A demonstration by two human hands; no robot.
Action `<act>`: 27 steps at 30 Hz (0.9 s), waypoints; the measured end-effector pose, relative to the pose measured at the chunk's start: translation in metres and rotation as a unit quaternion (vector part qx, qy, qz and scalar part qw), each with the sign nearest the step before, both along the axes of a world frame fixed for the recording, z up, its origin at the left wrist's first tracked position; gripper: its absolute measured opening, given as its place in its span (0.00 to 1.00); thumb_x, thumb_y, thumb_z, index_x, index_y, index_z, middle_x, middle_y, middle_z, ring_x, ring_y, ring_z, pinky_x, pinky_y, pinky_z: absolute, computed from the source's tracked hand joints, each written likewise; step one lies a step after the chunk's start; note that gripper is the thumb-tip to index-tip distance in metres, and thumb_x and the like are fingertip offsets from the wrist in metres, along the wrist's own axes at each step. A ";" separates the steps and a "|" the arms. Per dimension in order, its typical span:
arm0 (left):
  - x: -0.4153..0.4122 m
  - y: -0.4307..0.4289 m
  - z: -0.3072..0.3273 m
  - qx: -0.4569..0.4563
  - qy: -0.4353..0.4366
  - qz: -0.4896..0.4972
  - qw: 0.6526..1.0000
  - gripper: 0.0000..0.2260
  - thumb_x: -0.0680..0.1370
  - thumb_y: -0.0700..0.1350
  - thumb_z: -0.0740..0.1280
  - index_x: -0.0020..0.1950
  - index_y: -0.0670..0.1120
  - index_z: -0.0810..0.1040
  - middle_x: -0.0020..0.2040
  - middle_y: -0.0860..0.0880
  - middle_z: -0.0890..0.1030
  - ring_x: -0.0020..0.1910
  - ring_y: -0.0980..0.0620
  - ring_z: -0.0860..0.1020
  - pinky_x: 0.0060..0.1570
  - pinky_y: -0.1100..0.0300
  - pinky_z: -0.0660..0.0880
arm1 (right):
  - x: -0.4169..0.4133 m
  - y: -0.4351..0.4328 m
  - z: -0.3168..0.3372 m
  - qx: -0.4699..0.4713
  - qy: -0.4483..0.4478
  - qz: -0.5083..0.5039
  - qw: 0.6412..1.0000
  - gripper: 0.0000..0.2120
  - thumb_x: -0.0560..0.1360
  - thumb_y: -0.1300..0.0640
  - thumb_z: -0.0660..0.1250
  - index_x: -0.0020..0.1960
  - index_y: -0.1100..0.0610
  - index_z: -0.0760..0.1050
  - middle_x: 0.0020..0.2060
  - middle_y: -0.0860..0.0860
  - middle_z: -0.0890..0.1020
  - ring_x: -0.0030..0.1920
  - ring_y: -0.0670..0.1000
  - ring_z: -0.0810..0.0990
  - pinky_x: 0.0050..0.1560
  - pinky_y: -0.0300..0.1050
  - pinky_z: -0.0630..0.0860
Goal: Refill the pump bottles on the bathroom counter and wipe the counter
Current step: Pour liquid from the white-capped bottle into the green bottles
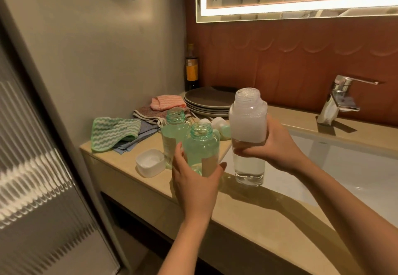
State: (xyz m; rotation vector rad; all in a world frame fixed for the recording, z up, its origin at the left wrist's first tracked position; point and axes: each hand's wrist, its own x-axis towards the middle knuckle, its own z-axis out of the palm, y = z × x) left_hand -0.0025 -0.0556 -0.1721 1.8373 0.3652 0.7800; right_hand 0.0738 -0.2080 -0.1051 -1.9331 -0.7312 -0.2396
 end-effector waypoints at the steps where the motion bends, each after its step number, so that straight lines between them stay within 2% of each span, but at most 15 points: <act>1: 0.002 0.000 -0.002 0.007 0.011 0.000 1.000 0.45 0.66 0.51 0.77 0.75 0.53 0.54 0.72 0.52 0.64 0.71 0.51 0.61 0.68 0.48 0.62 | 0.004 0.000 0.003 -0.005 -0.009 -0.001 1.000 0.38 0.57 0.52 0.82 0.62 0.47 0.67 0.50 0.44 0.77 0.51 0.48 0.78 0.45 0.38 0.80; 4: 0.005 0.000 -0.004 0.035 0.022 -0.009 0.999 0.46 0.66 0.52 0.77 0.76 0.55 0.51 0.73 0.52 0.61 0.72 0.52 0.58 0.70 0.49 0.59 | 0.012 0.001 0.014 -0.018 -0.035 -0.005 0.999 0.40 0.57 0.52 0.80 0.64 0.45 0.65 0.53 0.41 0.76 0.53 0.45 0.77 0.45 0.31 0.77; 7: 0.007 0.000 -0.008 0.060 0.018 -0.055 0.997 0.47 0.65 0.57 0.76 0.75 0.58 0.50 0.72 0.57 0.60 0.71 0.57 0.58 0.70 0.53 0.59 | 0.022 0.003 0.023 -0.034 -0.063 -0.018 0.997 0.42 0.55 0.44 0.78 0.66 0.43 0.64 0.54 0.39 0.75 0.55 0.44 0.76 0.48 0.33 0.76; 9: 0.008 0.000 -0.011 0.075 0.018 -0.078 0.994 0.46 0.65 0.60 0.75 0.74 0.60 0.50 0.66 0.63 0.60 0.67 0.63 0.57 0.69 0.58 0.58 | 0.031 0.002 0.026 -0.040 -0.078 -0.023 0.996 0.44 0.56 0.47 0.80 0.67 0.46 0.64 0.55 0.41 0.76 0.55 0.45 0.76 0.51 0.33 0.73; 11: 0.008 0.001 -0.013 0.076 0.019 -0.090 0.993 0.45 0.65 0.62 0.75 0.73 0.59 0.52 0.62 0.66 0.59 0.64 0.65 0.58 0.67 0.60 0.59 | 0.037 0.001 0.025 -0.046 -0.088 -0.024 0.995 0.44 0.58 0.51 0.81 0.69 0.48 0.64 0.56 0.42 0.76 0.56 0.47 0.76 0.52 0.35 0.74; 13: 0.007 0.002 -0.015 0.065 0.018 -0.093 0.993 0.43 0.64 0.61 0.76 0.72 0.59 0.55 0.62 0.64 0.63 0.63 0.63 0.63 0.64 0.62 0.63 | 0.042 0.001 0.023 -0.056 -0.089 -0.024 0.994 0.44 0.58 0.51 0.81 0.69 0.48 0.64 0.56 0.44 0.76 0.56 0.48 0.76 0.53 0.40 0.76; 16: 0.006 0.003 -0.016 0.069 0.024 -0.092 0.993 0.41 0.63 0.61 0.76 0.68 0.65 0.55 0.59 0.62 0.68 0.60 0.60 0.68 0.59 0.61 0.67 | 0.045 0.000 0.020 -0.075 -0.090 -0.019 0.993 0.43 0.58 0.51 0.81 0.68 0.45 0.63 0.55 0.45 0.77 0.54 0.48 0.76 0.54 0.46 0.77; 18: 0.006 0.002 -0.017 0.074 0.025 -0.085 0.993 0.42 0.62 0.62 0.76 0.70 0.63 0.56 0.58 0.62 0.69 0.58 0.60 0.68 0.58 0.61 0.67 | 0.047 -0.001 0.019 -0.087 -0.091 -0.014 0.992 0.42 0.58 0.52 0.81 0.67 0.43 0.63 0.55 0.45 0.78 0.54 0.47 0.76 0.53 0.44 0.76; 21: 0.005 0.002 -0.016 0.076 0.036 -0.076 0.994 0.45 0.62 0.63 0.76 0.73 0.58 0.57 0.57 0.61 0.69 0.56 0.60 0.67 0.57 0.61 0.66 | 0.049 -0.002 0.016 -0.116 -0.094 -0.016 0.989 0.42 0.58 0.52 0.81 0.67 0.46 0.64 0.56 0.48 0.77 0.55 0.49 0.75 0.53 0.46 0.76; 23: 0.004 0.001 -0.015 0.081 0.041 -0.071 0.993 0.45 0.60 0.66 0.73 0.72 0.59 0.56 0.61 0.59 0.72 0.58 0.57 0.70 0.59 0.58 0.69 | 0.050 -0.002 0.015 -0.124 -0.092 -0.012 0.988 0.42 0.58 0.53 0.81 0.66 0.45 0.64 0.57 0.49 0.77 0.56 0.50 0.75 0.53 0.44 0.74; 25: 0.004 0.001 -0.015 0.085 0.051 -0.065 0.993 0.46 0.60 0.67 0.71 0.73 0.59 0.56 0.64 0.56 0.73 0.62 0.53 0.72 0.60 0.55 0.70 | 0.050 -0.002 0.015 -0.137 -0.091 -0.007 0.986 0.42 0.58 0.55 0.81 0.65 0.43 0.62 0.58 0.49 0.76 0.56 0.50 0.74 0.51 0.37 0.72; 27: 0.004 0.001 -0.015 0.087 0.057 -0.068 0.992 0.46 0.61 0.65 0.74 0.73 0.58 0.56 0.65 0.55 0.73 0.63 0.51 0.72 0.59 0.56 0.69 | 0.051 -0.003 0.014 -0.148 -0.092 -0.002 0.985 0.42 0.59 0.57 0.81 0.64 0.42 0.62 0.57 0.47 0.76 0.56 0.49 0.74 0.49 0.32 0.71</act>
